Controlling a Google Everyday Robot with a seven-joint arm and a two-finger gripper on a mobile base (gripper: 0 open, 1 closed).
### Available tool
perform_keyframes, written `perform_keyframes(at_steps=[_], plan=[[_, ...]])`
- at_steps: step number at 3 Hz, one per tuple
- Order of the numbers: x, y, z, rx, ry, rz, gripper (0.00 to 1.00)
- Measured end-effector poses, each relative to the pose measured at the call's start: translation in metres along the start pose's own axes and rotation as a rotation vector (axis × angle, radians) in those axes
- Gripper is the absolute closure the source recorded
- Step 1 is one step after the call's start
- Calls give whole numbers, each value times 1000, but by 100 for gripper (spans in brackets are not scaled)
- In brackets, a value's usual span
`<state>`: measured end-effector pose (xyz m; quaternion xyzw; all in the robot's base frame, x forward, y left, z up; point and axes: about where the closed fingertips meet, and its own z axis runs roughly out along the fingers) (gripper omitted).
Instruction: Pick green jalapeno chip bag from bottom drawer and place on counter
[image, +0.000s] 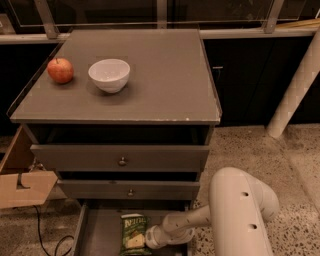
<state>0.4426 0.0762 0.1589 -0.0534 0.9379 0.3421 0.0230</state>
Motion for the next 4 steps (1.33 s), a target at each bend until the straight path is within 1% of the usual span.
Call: perform_keyframes(at_steps=[3,4], plan=[[0,0,0,0,0,0,97],[0,0,0,0,0,0,100]])
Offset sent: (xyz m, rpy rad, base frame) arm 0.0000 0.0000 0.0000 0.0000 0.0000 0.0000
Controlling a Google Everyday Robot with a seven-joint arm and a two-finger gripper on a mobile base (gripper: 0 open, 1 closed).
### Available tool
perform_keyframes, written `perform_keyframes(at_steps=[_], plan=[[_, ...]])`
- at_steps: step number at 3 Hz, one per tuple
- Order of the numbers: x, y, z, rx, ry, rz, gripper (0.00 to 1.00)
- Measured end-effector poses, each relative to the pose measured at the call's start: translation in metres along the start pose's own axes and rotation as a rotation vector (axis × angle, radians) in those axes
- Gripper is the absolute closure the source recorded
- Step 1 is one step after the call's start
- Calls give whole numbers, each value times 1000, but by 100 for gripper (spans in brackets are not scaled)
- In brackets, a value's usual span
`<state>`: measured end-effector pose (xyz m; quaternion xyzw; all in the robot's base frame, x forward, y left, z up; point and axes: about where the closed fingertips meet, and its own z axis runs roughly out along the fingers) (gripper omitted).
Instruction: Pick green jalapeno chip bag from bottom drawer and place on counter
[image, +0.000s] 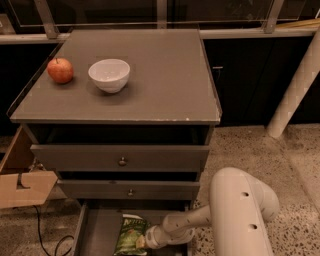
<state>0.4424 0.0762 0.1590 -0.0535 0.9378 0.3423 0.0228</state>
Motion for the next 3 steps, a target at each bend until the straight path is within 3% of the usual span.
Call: perform_keyframes(at_steps=[1,3], plan=[[1,2,-4,-6,6,-1,100],[3,8,-50,13,-5,12,100]])
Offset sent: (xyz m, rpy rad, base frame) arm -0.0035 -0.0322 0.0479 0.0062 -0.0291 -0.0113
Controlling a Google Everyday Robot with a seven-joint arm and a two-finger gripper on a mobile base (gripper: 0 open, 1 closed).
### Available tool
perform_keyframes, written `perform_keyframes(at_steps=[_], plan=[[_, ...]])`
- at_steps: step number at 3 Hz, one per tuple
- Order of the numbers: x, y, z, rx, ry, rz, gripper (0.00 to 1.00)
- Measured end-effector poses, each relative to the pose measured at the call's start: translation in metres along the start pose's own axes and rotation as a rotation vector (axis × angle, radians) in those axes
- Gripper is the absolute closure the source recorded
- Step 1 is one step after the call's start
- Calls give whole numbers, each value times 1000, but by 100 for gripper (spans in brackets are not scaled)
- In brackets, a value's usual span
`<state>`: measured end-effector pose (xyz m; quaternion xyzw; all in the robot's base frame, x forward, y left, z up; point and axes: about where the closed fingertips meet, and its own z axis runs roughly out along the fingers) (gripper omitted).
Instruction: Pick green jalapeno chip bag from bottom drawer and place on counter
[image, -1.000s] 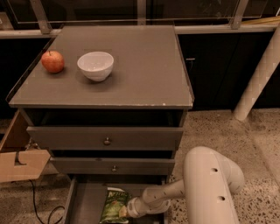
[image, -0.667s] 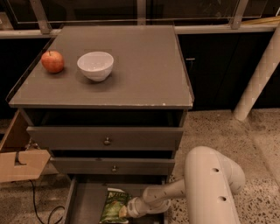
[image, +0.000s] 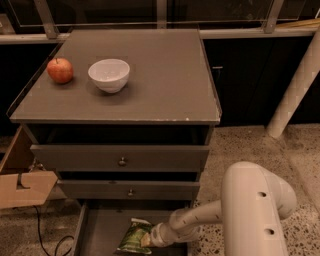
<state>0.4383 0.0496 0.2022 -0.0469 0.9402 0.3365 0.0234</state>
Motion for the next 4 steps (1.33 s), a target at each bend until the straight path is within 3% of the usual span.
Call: perform_keyframes(at_steps=[1,3,4], plan=[[6,20,-66,2,-13,-12,100],[4,26,-86,3,-21,-19,100],[7,32,-123,14,-49,-11,100]])
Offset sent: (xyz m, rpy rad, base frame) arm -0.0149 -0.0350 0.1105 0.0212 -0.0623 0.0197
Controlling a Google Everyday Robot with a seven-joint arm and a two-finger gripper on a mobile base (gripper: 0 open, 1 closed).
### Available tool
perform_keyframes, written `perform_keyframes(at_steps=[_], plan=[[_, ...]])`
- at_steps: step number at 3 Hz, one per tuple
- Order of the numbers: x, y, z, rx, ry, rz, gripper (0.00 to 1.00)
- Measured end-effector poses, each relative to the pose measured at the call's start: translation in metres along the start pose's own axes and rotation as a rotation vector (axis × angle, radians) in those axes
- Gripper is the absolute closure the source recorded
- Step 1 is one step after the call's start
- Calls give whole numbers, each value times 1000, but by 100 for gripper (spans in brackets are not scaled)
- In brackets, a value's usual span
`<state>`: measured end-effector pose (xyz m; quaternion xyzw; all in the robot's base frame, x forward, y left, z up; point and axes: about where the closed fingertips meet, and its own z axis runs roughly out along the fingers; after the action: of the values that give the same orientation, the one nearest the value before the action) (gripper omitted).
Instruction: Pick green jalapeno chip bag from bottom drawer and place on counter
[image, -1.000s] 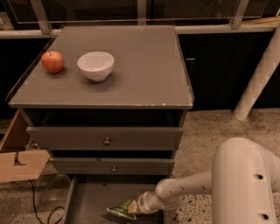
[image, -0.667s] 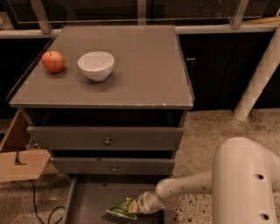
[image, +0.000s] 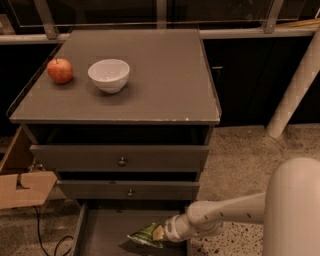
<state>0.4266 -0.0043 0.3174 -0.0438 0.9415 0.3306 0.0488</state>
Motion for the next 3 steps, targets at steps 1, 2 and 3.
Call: perform_keyframes(at_steps=[1,2,3], plan=[[5,8,-39,1,-42,-17,100],[10,19,-94,22,-150,-24,100],[9,18,-96,23,-152,-23,100]])
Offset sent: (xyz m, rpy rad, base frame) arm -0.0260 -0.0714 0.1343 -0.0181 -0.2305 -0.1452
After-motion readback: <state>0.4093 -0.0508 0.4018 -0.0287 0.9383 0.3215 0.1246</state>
